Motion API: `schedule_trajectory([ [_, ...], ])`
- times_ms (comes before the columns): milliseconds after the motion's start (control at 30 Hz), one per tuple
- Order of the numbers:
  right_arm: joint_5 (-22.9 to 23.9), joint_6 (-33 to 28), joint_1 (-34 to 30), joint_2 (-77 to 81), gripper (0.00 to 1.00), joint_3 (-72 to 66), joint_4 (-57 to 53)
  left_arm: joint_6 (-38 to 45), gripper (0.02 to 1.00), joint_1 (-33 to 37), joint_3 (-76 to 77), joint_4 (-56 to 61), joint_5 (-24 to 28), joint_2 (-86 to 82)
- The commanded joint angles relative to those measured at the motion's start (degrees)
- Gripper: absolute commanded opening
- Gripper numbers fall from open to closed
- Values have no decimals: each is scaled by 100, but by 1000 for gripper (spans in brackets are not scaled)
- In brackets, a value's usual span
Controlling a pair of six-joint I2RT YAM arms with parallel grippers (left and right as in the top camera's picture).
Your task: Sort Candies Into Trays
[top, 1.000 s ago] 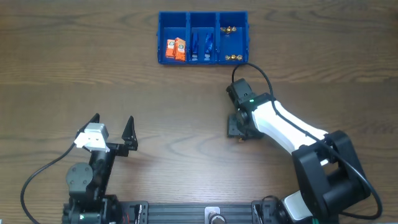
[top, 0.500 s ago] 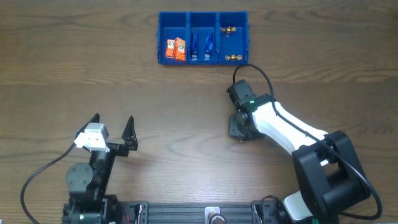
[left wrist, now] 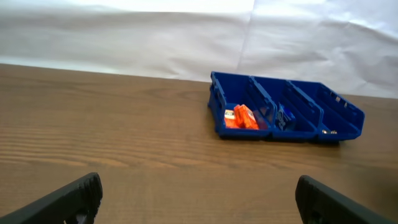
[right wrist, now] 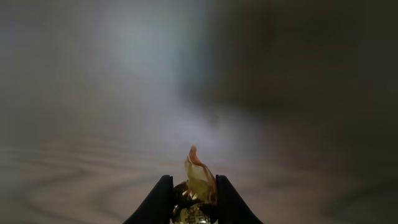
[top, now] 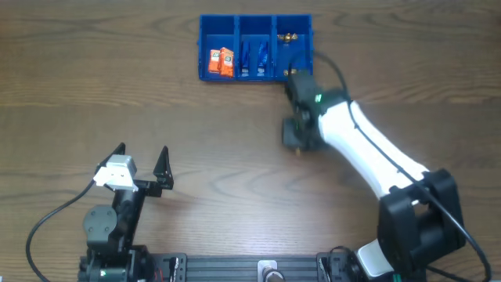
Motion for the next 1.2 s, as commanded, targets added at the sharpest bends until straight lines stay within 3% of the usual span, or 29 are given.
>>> schedule_trajectory([
  [33,557,-555,-446,601,143,2343,-782,63,998,28,-116,-177,120,-24],
  [100,828,-638,-544,1152,145,3338,-955,63,998,28,-116,-177,120,-24],
  [267,940,-1003,-767,2747,145,5294,-680,63,998,28,-116,-177,120,-24],
  [533,975,-1108,-894,3582,159,5482,376,61,998,28,-116,-177,120,-24],
  [600,975,-1110,-901,3615,200,5455,522,63,998,28,-116,-177,120,-24],
  [667,975,-1156,-901,3615,397,5455,603,63,998,28,-116,-177,120,-24],
  [733,977,-1266,-901,3615,518,5458,662,63,998,28,-116,-177,120,-24],
  [933,1029,-1458,-990,3187,691,5458,514,63,998,28,-116,-177,120,-24],
  [1000,1305,-1458,-1056,2756,711,5451,337,63,998,28,-116,-177,120,-24],
  [1200,1843,-2050,-1113,929,908,4544,317,63,998,28,-116,-177,120,-24],
])
